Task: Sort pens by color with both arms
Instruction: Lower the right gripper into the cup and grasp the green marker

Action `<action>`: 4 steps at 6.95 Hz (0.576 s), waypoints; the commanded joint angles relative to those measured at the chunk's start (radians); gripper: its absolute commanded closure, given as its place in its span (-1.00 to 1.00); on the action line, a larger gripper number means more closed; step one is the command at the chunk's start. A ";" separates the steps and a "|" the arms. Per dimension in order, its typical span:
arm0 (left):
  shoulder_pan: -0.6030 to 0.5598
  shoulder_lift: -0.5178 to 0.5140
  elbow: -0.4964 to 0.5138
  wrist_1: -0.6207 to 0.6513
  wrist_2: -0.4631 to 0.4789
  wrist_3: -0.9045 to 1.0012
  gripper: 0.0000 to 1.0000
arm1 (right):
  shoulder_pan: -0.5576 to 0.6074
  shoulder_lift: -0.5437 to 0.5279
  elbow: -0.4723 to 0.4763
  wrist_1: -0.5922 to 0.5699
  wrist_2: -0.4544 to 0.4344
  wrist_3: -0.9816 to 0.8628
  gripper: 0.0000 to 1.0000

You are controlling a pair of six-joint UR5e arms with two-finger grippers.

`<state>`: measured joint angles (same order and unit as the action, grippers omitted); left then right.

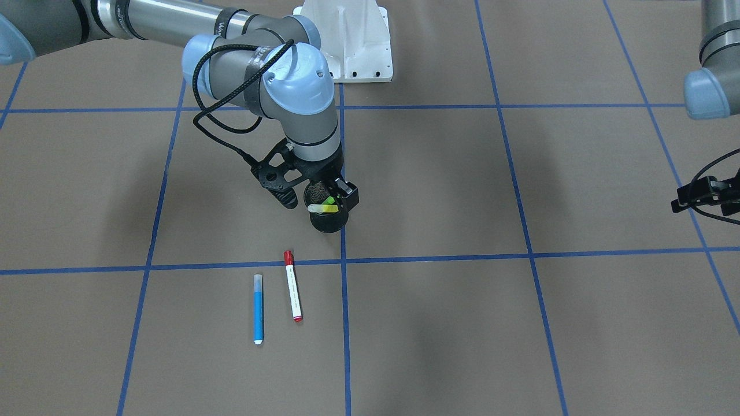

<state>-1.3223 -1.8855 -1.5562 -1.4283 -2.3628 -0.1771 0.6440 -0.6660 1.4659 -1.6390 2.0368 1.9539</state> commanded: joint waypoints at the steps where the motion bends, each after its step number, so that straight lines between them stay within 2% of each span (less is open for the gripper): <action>1: -0.012 -0.001 0.010 0.000 0.000 0.025 -0.97 | -0.021 -0.009 0.024 0.001 0.002 0.029 -0.60; 4: -0.012 -0.001 0.008 0.000 0.000 0.027 -0.96 | -0.052 -0.017 0.024 0.001 0.000 0.030 -0.40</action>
<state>-1.3341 -1.8867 -1.5473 -1.4281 -2.3623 -0.1512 0.6039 -0.6772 1.4887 -1.6390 2.0376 1.9830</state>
